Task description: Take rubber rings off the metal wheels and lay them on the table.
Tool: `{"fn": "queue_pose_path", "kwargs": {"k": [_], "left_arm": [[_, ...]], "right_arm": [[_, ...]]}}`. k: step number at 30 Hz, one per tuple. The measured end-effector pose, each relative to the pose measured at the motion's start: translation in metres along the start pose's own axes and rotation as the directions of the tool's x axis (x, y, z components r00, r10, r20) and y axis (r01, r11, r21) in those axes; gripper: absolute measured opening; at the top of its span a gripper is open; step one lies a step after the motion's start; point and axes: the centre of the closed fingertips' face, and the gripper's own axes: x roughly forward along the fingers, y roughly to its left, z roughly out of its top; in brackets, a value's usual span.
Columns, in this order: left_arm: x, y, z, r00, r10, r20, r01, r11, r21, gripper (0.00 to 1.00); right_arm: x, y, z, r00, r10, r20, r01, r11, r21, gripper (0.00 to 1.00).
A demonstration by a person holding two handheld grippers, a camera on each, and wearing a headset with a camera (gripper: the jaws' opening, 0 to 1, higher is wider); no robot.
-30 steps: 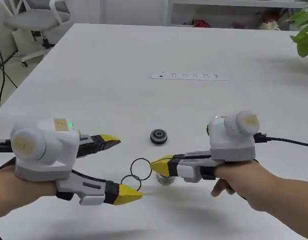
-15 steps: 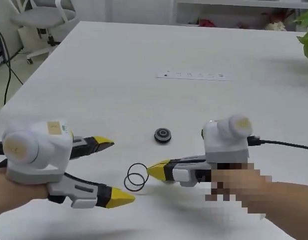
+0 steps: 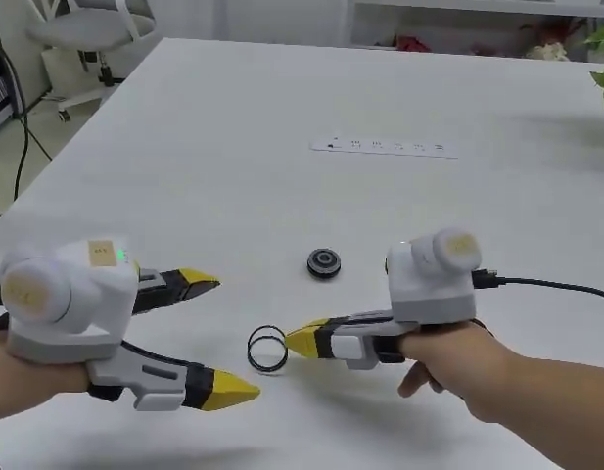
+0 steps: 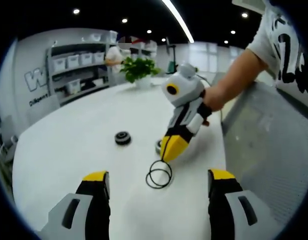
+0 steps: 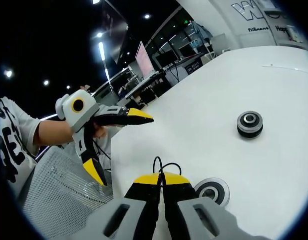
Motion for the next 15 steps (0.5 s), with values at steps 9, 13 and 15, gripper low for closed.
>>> {"fn": "queue_pose_path", "kwargs": {"k": [9,13,15], "left_arm": [[-0.0028,0.0012,-0.0028,1.0000,0.004,-0.007,-0.004,1.000,-0.003,0.82],[-0.0029,0.0000,-0.0046,0.9999,0.002,-0.010,-0.002,1.000,-0.005,0.82],[-0.0028,-0.0004,-0.0053,0.9999,0.001,-0.013,-0.001,1.000,-0.004,0.82]], "right_arm": [[0.0029,-0.0031,-0.0032,0.9995,-0.020,-0.024,0.020,1.000,-0.003,0.00],[0.0034,-0.0043,-0.0066,0.9988,-0.031,-0.036,0.031,0.999,-0.011,0.00],[0.0037,-0.0045,-0.0070,0.9986,-0.036,-0.037,0.036,0.999,-0.018,0.00]]}}
